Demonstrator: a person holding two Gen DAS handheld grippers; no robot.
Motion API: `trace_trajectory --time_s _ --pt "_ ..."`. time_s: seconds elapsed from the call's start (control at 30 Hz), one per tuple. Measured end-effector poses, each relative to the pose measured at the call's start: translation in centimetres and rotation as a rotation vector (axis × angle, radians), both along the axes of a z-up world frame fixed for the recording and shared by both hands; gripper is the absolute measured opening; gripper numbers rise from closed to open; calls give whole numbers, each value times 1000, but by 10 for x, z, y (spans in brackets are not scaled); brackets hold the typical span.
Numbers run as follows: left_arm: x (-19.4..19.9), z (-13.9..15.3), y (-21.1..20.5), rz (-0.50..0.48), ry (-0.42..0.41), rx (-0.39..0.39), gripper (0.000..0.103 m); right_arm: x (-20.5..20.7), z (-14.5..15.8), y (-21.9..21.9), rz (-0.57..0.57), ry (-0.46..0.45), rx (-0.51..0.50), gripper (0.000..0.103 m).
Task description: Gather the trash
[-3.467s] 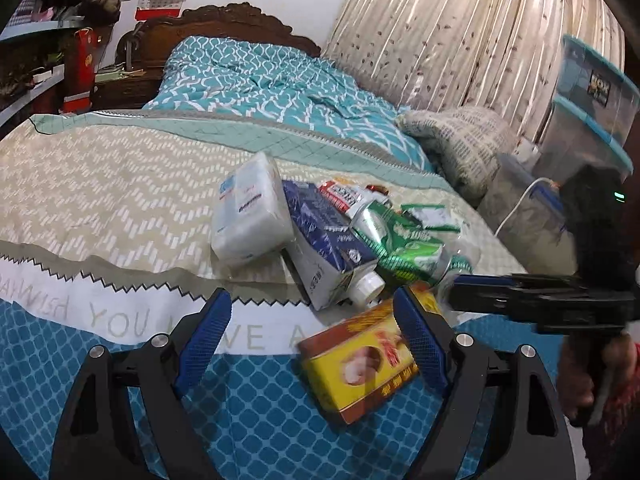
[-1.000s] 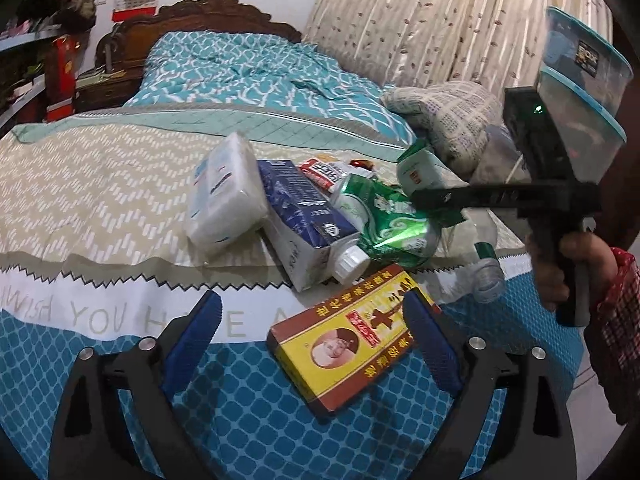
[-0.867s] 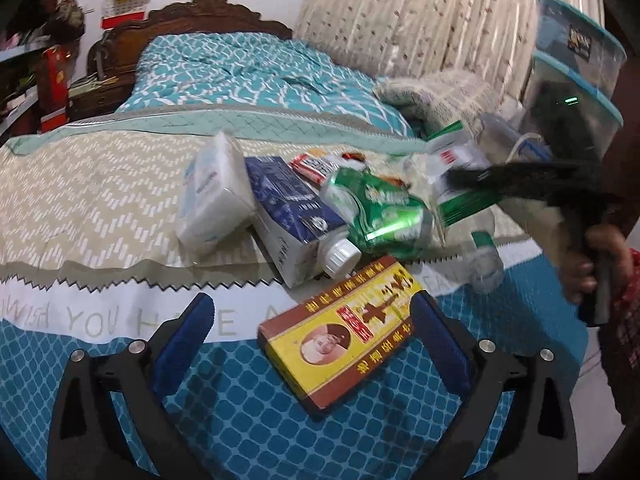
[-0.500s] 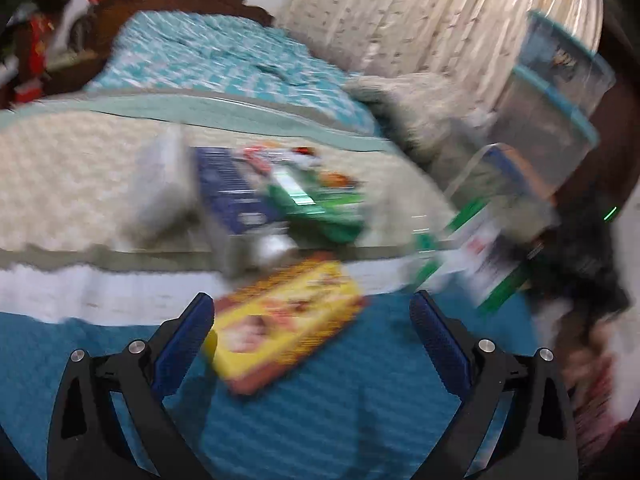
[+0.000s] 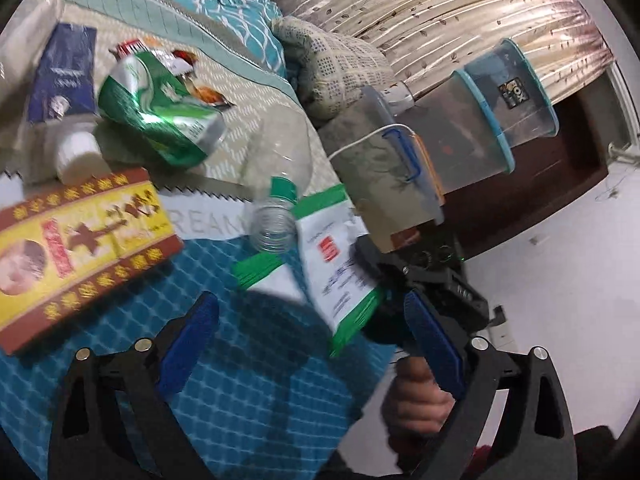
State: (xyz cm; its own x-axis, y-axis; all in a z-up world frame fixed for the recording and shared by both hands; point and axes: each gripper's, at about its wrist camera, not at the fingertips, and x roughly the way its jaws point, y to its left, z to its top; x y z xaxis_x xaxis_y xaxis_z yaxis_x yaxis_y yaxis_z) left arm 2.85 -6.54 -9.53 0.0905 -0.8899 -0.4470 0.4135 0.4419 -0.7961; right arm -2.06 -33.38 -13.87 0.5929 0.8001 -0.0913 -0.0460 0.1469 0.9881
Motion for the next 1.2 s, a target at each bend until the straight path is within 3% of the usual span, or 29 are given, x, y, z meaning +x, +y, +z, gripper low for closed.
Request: trace_trajectory --time_s 0.03,0.1,0.13,0.2,0.23,0.27,0.3,0.33,0.47,0.7,0.77,0.8,1.0,1.2 --pt "-1 0 -4 -14 2 -1 66 2 0 6 7 -4 -8 12" --pt "-2 -4 -10 -45 4 14 14 4 2 14 11 -3 -46 15" --pt "-2 -6 -11 -55 10 16 7 4 2 15 8 5 -60 16" --pt "-1 -8 -5 -38 4 4 2 7 0 14 5 16 -65 19" --pt "-1 -7 1 -22 -8 0 2 7 0 12 -1 24 -71 31" --pt "0 -6 5 -11 -15 0 2 5 1 7 -27 32 -95 61" --pt "1 -5 10 -1 -21 0 2 4 2 0 -57 38 -118 77" --pt "3 -3 16 12 -28 1 2 1 4 -8 -111 44 -153 83" --pt "7 0 35 53 -45 6 2 10 6 -26 -170 91 -244 79" --pt "4 11 47 84 -90 18 2 80 0 2 -64 181 -427 71" --pt "4 13 47 87 -97 25 2 94 -2 12 -49 187 -483 52" --pt "3 15 47 88 -99 29 2 100 -4 15 -42 196 -503 50" --pt "8 18 29 62 -105 63 2 74 -9 -6 -100 180 -415 47" --pt "16 26 -41 -60 -135 111 2 9 -11 -70 -222 150 -286 46"
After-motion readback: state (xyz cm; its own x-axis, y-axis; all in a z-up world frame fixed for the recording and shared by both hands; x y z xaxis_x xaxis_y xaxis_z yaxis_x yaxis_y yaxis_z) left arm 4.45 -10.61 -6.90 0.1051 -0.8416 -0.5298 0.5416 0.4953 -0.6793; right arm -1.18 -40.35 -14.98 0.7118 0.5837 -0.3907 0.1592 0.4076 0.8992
